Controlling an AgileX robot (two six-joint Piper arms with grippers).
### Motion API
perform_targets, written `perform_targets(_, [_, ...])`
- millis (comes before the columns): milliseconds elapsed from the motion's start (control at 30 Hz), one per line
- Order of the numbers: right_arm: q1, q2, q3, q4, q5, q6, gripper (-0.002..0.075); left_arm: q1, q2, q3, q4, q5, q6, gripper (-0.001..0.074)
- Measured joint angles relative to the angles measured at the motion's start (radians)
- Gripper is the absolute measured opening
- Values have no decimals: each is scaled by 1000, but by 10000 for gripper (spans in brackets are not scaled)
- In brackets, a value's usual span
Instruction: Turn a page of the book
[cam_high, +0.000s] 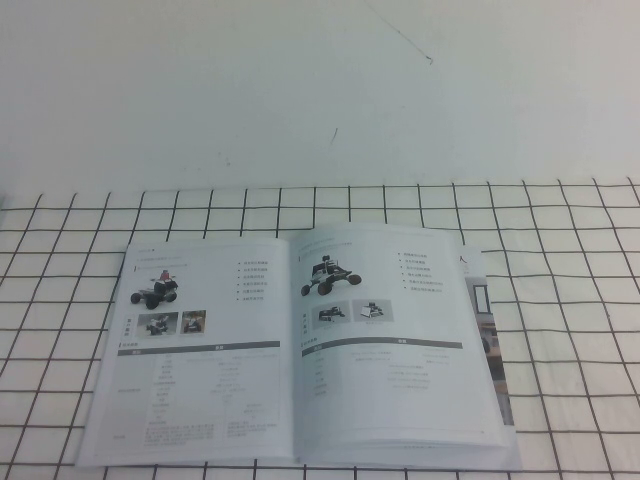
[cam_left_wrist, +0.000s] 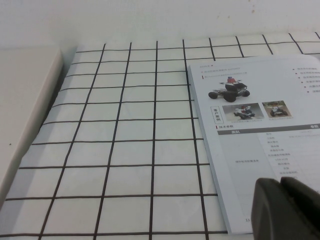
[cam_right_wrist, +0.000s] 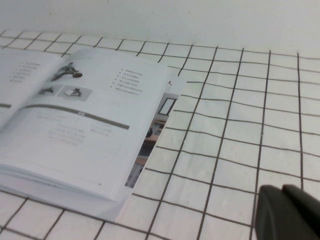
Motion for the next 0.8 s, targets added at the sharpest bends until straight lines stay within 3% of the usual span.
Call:
perform_targets(133, [-4, 0, 10, 121, -30, -265, 1, 0, 0, 0, 0, 0, 0, -3])
perform_targets(267, [-81, -11, 35, 251, -63, -474, 1, 0, 0, 0, 0, 0, 0, -3])
perform_targets(600, [-428, -39, 157, 313, -141, -474, 1, 0, 0, 0, 0, 0, 0, -3])
perform_targets(800, [-485, -39, 163, 323, -169, -518, 1, 0, 0, 0, 0, 0, 0, -3])
